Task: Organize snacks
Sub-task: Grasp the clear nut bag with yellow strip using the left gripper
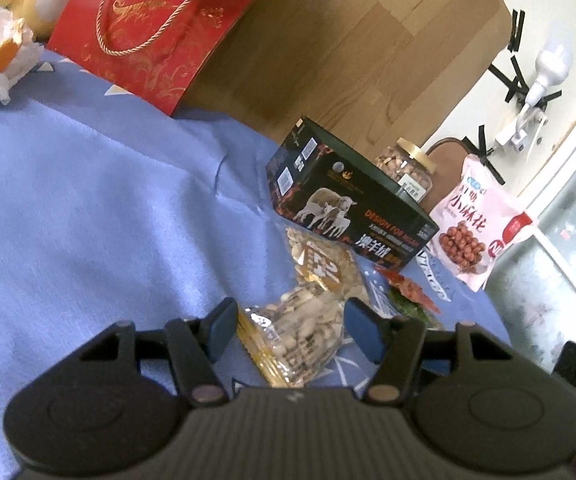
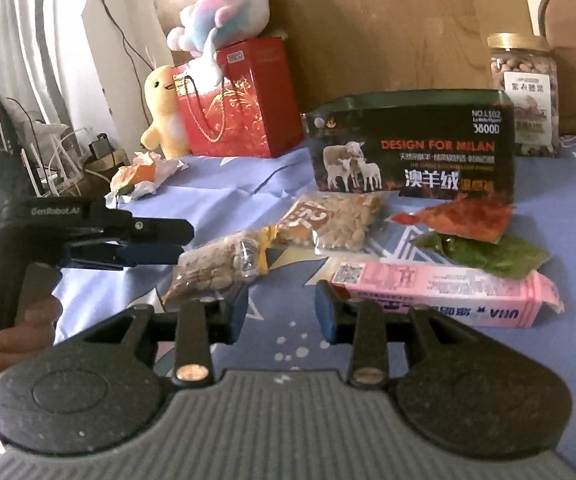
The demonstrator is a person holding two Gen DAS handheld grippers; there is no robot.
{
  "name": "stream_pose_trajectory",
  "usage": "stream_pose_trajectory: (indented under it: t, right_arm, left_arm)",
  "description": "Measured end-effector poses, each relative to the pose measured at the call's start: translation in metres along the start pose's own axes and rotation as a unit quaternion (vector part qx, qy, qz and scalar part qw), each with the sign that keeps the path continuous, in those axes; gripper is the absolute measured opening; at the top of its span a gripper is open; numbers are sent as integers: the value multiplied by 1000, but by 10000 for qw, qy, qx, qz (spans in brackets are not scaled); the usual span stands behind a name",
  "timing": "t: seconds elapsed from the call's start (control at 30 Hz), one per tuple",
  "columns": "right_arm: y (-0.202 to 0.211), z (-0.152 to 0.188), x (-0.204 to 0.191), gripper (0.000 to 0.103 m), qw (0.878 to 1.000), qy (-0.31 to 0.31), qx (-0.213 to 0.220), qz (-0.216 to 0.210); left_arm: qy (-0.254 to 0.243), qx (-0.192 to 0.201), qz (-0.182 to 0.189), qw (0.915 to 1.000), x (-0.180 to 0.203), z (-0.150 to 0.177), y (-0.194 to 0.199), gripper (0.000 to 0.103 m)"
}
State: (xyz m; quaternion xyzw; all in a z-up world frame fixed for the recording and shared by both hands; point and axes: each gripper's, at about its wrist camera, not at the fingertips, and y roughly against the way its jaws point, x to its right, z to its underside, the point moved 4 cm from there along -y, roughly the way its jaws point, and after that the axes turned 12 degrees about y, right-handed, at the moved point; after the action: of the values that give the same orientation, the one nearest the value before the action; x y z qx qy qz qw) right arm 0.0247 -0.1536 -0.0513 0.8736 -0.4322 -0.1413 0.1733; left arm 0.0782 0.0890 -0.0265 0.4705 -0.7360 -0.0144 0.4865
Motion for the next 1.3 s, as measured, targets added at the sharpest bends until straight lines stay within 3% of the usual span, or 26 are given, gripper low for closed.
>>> stream_pose_trajectory:
  t: [0.23, 0.37, 0.47, 0.53, 0.6, 0.67, 0.7, 0.73, 0.77, 0.87, 1.07, 1.3]
  right_arm:
    - [-3, -1, 0, 42, 9999, 16, -136, -76]
    - [-3, -22, -3, 42, 9992, 60, 35, -386]
    - [-16, -33, -6, 42, 9988, 339, -25, -343]
    - [-30, -34, -9, 48, 9965, 597, -178, -551]
    - [-47, -31, -13, 64, 9929, 838, -481, -694]
    - [-59, -26, -20, 65, 9894, 1016, -624, -830]
    - [-60, -25, -25, 64, 9883, 1153, -627, -774]
    - [-60, -26, -30, 49, 9869, 1265, -632, -779]
    - [-59, -26, -34, 42, 9864, 1317, -633, -748]
    - [-54, -24, -34, 32, 9884, 1305, -526, -574]
    - [-37, -32, -31, 30, 9908, 1340, -129, -150]
    - [-20, -54, -7, 30, 9914, 1203, 374, 361]
  left_arm:
    - [17, -127, 34, 9999, 7, 0, 3, 60]
    - [-38, -150, -31, 9999, 13, 3, 15, 60]
    - [125, -258, -82, 9996, 10, 8, 22, 60]
    - [248, -377, -72, 9990, 7, 12, 23, 60]
    - [331, -529, -118, 9980, 5, 15, 16, 60]
    - [440, -608, -36, 9972, 5, 18, 8, 57]
    - [419, -546, -88, 9976, 5, 17, 6, 54]
    - [368, -528, -113, 9979, 6, 16, 3, 52]
    - [353, -532, -129, 9979, 7, 15, 2, 51]
    - [128, -615, -187, 9978, 14, 16, -1, 51]
    - [-44, -593, 16, 9982, 33, 8, -3, 51]
    - [-640, -523, 233, 9963, 75, -14, -17, 51]
